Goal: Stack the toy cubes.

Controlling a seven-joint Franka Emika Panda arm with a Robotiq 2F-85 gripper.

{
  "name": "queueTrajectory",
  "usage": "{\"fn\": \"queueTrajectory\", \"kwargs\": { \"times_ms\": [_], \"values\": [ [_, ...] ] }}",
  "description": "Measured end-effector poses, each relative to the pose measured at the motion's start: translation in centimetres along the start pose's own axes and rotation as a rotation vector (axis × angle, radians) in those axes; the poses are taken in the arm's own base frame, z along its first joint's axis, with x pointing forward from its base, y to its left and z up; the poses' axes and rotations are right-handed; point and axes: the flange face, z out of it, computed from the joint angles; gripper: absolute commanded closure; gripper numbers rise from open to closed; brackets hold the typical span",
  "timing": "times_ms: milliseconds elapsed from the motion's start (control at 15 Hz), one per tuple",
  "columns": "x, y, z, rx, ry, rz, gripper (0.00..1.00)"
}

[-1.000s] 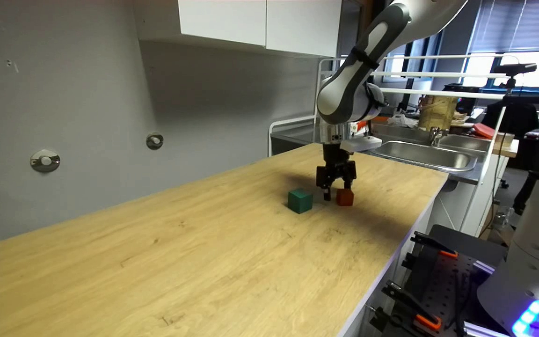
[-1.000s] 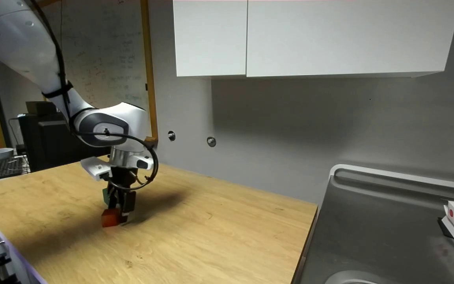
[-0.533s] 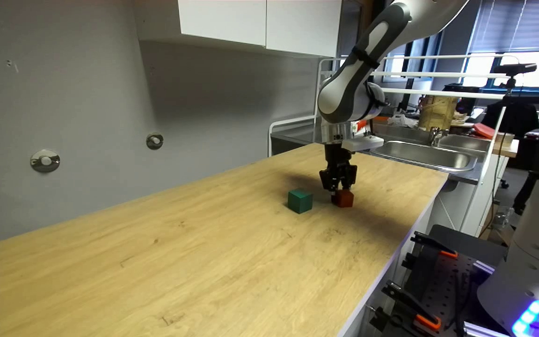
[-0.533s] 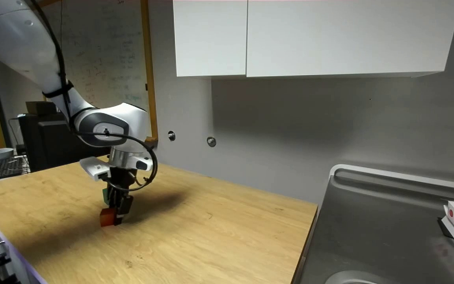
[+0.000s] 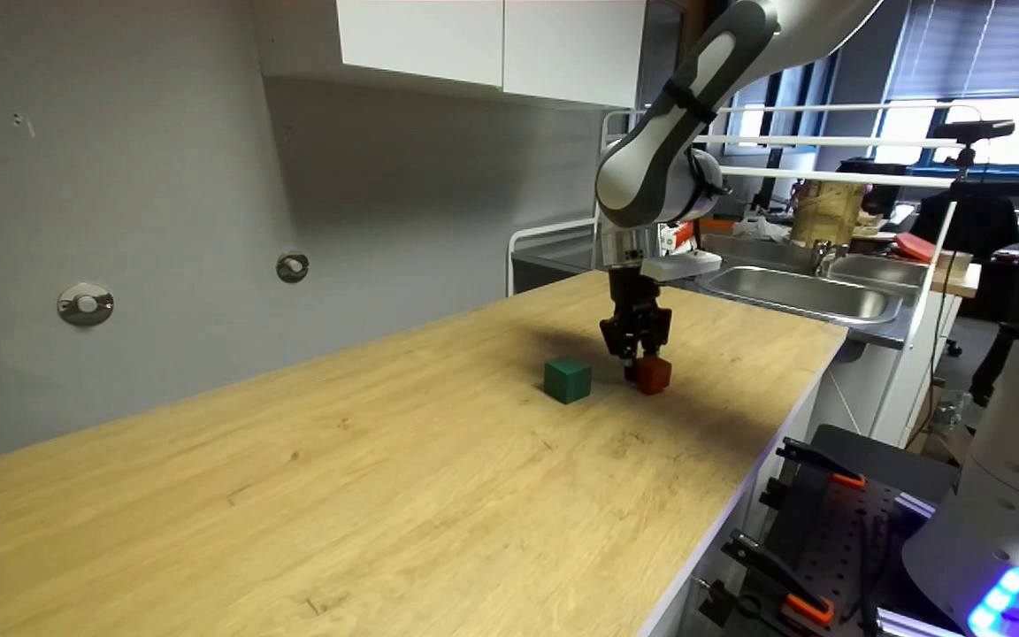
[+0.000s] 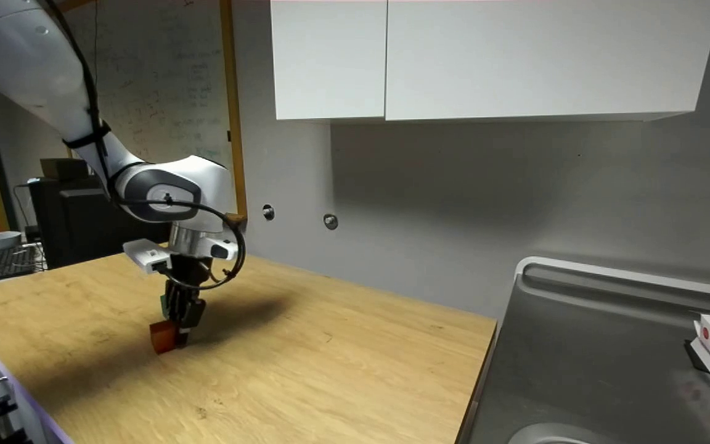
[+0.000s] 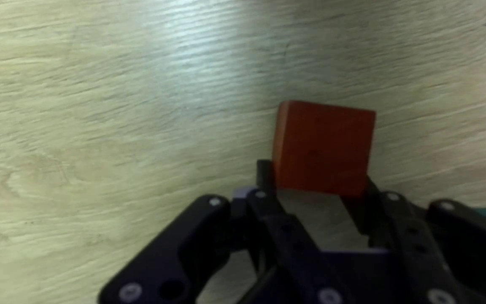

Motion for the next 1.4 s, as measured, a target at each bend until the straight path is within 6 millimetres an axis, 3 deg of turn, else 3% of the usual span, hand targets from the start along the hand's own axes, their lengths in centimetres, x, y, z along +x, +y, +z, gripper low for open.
{"fn": "queueTrajectory", "kwargs": {
  "times_ms": [467, 800, 1067, 1400],
  "values": [
    [1.4, -5.5, -6.0, -0.070, 0.071, -0.074, 0.81],
    [2.2, -9.5, -9.0, -0.108, 0.100, -0.135, 0.81],
    [3.1, -12.1, -9.2, -0.120, 0.103, -0.178, 0.81],
    [4.8, -13.2, -6.8, -0.128, 0.067, -0.193, 0.81]
  ]
}}
